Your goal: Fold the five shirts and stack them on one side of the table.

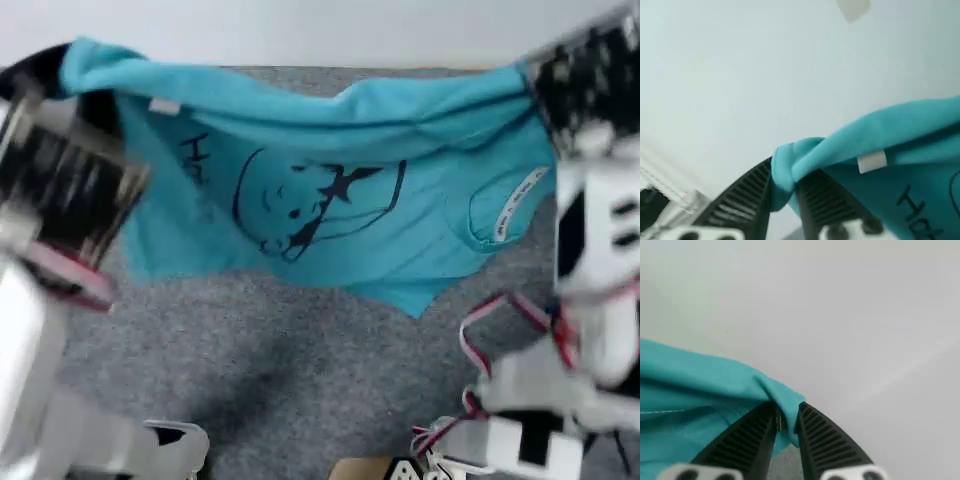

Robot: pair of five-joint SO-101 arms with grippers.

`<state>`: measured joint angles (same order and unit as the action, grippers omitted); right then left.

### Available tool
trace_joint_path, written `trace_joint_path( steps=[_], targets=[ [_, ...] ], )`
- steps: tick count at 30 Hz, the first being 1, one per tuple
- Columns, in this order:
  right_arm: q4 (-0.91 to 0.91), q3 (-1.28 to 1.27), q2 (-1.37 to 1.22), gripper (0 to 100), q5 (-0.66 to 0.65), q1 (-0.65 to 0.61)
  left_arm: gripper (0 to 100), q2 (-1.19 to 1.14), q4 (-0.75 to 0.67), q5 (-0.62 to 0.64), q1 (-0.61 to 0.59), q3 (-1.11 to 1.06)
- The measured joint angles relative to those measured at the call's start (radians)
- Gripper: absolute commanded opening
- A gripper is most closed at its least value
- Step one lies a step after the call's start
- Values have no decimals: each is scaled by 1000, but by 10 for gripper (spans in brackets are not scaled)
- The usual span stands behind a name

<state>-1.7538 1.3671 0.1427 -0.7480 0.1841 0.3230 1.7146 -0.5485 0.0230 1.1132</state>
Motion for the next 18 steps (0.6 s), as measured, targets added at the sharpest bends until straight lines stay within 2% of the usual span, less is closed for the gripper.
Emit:
trace_joint_path(
  steps=[5,10,18],
  targets=[
    [0,-144,172,10,0,2,3,77,0,-44,0,15],
    [52,-333,172,11,0,2,3,37,3,-48,-3,-32],
    [313,-776,35,11,0,-44,3,-190,-9,-48,-78,-376]
  ],
)
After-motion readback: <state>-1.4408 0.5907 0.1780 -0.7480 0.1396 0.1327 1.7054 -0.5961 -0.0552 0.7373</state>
